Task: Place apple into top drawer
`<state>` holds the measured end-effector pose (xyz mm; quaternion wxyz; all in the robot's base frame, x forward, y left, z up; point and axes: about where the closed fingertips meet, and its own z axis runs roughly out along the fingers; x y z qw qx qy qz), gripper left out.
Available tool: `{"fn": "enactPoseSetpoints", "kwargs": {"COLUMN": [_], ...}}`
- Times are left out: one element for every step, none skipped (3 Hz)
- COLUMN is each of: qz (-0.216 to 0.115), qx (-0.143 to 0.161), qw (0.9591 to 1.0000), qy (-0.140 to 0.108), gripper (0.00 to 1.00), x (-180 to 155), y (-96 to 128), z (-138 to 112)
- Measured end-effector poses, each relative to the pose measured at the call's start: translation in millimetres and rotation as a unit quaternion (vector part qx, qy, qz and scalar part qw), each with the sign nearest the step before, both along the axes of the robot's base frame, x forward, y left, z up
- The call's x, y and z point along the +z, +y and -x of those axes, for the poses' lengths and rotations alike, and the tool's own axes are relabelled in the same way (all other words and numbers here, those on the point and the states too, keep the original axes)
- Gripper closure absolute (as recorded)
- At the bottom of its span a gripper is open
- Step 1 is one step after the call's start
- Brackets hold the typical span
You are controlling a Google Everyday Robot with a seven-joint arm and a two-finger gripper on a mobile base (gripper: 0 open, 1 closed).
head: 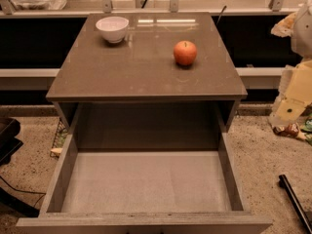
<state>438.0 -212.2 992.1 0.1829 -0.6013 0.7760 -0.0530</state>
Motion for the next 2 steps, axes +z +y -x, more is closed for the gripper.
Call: {"fn": "enactPoseSetpoints", "kwargs": {"qz": [0.0, -0.015], "qx": [0.0, 0.006], "qw": [1.0, 0.9994], "qy": [0.0, -0.031], "gripper": [0.0, 0.0], "x": [0, 3], "y": [0, 1], "z": [0, -28]}}
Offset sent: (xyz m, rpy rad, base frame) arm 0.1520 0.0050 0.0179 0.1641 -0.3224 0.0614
